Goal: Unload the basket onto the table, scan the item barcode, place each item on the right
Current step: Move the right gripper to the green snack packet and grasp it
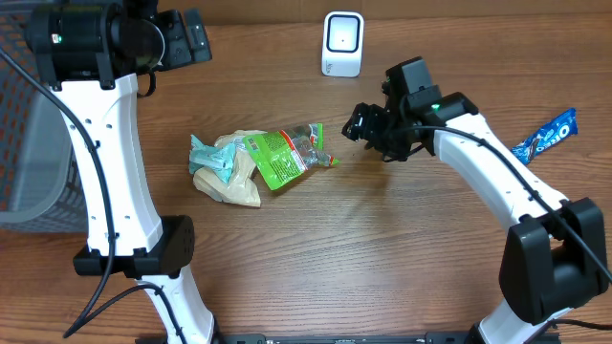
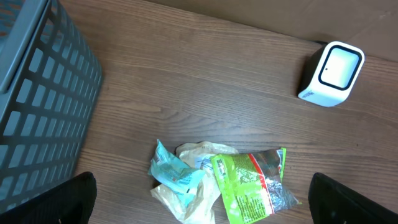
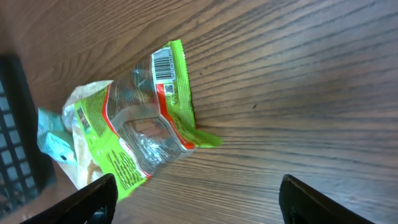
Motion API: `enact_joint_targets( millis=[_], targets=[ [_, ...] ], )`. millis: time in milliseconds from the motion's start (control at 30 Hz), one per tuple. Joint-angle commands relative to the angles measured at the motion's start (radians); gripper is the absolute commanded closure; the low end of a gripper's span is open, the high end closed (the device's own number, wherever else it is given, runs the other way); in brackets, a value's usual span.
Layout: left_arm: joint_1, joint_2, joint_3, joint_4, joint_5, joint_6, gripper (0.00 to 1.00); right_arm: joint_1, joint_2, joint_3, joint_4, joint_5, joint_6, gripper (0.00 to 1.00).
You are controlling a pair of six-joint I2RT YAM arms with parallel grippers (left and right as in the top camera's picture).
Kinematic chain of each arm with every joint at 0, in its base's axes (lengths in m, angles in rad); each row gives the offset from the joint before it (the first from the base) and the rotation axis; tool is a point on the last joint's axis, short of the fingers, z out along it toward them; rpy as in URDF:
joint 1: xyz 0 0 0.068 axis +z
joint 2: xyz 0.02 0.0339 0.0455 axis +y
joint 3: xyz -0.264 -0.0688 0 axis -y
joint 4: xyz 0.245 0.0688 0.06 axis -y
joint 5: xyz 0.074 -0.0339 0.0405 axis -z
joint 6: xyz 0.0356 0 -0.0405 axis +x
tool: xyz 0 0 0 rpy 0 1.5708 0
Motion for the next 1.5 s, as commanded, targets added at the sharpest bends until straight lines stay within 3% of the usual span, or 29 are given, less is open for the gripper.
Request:
enact_joint_targets(
  millis=[0,233,400,600,933,1067,1100,1167,1267,1467],
  targets=[
    [-0.013,-0.018,-0.002,0.001,-0.003,-0.006,0.00,0.040,-0.003,0.016,0.016,0.058,0.113,0.13],
    [-0.013,-0.018,-0.002,0.001,-0.003,-0.006,0.00,0.104,0.036,-0.005,0.083,0.092,0.254,0.11],
    [-0.013,-0.018,-0.002,0.001,-0.003,-0.006,0.00,0.152,0.072,-0.016,0.141,0.094,0.278,0.11],
    [-0.013,-0.018,-0.002,0.001,-0.003,-0.006,0.00,0.203,0.156,-0.016,0.191,0.099,0.309,0.18],
    [-0.013,-0.018,-0.002,0.001,-0.003,-0.006,0.00,0.230,0.236,-0.016,0.248,0.126,0.238,0.48],
    [-0.013,-0.018,-0.002,0.001,-0.003,-0.006,0.00,0.228,0.236,-0.016,0.282,0.133,0.120,0.57],
    [-0.013,-0.018,-0.002,0.001,-0.003,-0.006,0.00,0.227,0.236,-0.016,0.288,0.132,0.093,0.61],
    [-0.013,-0.018,-0.002,0.001,-0.003,-0.006,0.00,0.219,0.236,-0.016,0.288,0.132,0.042,0.82],
    [-0.013,-0.018,-0.002,0.001,-0.003,-0.006,0.00,0.200,0.229,-0.010,0.259,0.116,-0.011,0.94],
    [-0.013,-0.018,-0.002,0.001,-0.003,-0.006,0.00,0.137,0.183,0.010,0.114,0.114,-0.066,0.96]
  ],
)
